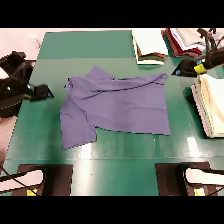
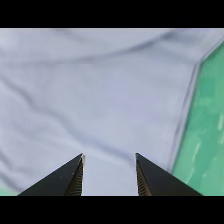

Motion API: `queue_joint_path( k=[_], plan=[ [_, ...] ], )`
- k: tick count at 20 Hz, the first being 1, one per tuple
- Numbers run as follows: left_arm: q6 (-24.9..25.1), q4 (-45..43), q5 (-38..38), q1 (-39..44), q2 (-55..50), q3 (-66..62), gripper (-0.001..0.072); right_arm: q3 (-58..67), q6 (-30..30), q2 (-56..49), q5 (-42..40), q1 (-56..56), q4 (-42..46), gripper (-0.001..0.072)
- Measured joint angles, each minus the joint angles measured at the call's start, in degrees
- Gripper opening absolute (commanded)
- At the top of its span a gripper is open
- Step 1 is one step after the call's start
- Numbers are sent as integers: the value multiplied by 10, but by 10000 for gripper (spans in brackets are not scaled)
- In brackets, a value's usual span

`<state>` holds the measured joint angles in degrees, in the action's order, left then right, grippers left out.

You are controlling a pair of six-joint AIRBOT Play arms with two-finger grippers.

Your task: Fold the shirts.

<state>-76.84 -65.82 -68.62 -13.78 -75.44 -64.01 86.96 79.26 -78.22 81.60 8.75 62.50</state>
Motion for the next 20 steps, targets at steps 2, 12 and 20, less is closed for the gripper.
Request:
queue_joint_path(
  k=[2, 12, 20],
  plan=[
    [19, 20, 16, -9, 1, 58, 512, -49, -4, 31, -11, -6, -5, 365],
    [67, 109, 92, 16, -32, 138, 377, -148, -8, 91, -45, -50, -15, 365],
    [73, 94, 47, 43, 3, 82, 25, -247, -7, 118, -2, 35, 2, 371]
  ],
)
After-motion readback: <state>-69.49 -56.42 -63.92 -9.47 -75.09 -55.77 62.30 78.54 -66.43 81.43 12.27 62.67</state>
